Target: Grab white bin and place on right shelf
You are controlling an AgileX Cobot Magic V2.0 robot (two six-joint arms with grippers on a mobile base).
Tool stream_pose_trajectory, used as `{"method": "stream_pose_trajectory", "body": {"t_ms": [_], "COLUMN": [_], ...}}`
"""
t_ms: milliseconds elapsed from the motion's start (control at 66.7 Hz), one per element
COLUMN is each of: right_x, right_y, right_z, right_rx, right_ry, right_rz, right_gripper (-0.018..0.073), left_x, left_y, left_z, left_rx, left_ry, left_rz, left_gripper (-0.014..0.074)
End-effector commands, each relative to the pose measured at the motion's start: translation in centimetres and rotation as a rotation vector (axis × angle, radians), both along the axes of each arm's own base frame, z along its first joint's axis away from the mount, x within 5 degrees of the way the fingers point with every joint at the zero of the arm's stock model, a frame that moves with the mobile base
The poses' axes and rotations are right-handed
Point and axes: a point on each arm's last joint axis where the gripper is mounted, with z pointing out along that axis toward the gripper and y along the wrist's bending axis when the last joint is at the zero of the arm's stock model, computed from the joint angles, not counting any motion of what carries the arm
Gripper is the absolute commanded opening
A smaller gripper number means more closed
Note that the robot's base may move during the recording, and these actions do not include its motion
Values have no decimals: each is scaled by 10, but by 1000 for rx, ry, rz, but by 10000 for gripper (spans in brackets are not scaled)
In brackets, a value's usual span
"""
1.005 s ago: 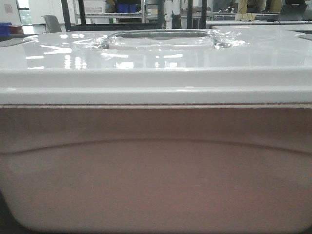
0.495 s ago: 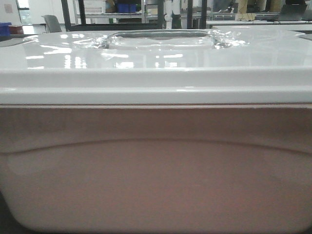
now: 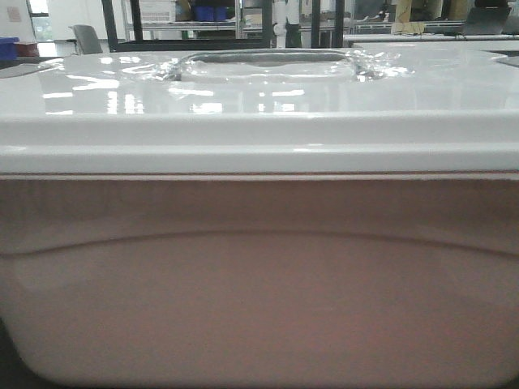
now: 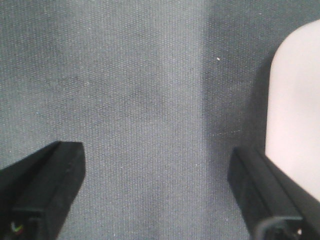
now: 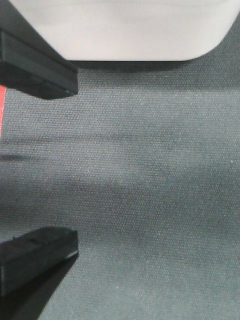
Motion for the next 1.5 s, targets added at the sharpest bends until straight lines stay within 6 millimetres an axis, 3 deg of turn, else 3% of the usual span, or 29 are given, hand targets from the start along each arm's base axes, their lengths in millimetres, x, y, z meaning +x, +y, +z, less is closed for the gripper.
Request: {"method": "stream_pose_trajectory", "body": {"t_ms": [0, 180, 435, 600, 810, 915, 1185, 1320, 1485], "right_x": [1, 1, 2, 4, 17, 19, 18, 14, 13], "right_y": [0, 0, 0, 4, 5, 7, 8, 14, 14], "right_z": [14, 25, 61, 60, 55, 44, 21, 10, -5], "right_rx": [13, 13, 11, 62, 250, 381, 623, 723, 716], "right_ry": [-76, -84, -183, -176, -183, -168, -160, -141, -129], "right_rz": [-5, 1, 9, 29, 48, 75, 81, 112, 89], "right_gripper": [630, 630, 630, 630, 630, 630, 630, 630, 630], "left_x": [3, 1, -4, -8, -5, -3, -3, -7, -8], "left_y": [-3, -11, -18, -27, -16, -6, 10, 8, 8], "left_z": [16, 24, 75, 87, 92, 86, 36, 16, 11], "left_rx": [-39, -133, -244, -379, -515, -626, -890, -883, -848], "left_ry": [-85, -58, -212, -246, -269, -266, -235, -174, -161], "left_rz": [11, 12, 1, -88, -124, -143, -93, -84, -87], "left_gripper": [501, 461, 375, 370, 370, 370, 393, 437, 437]}}
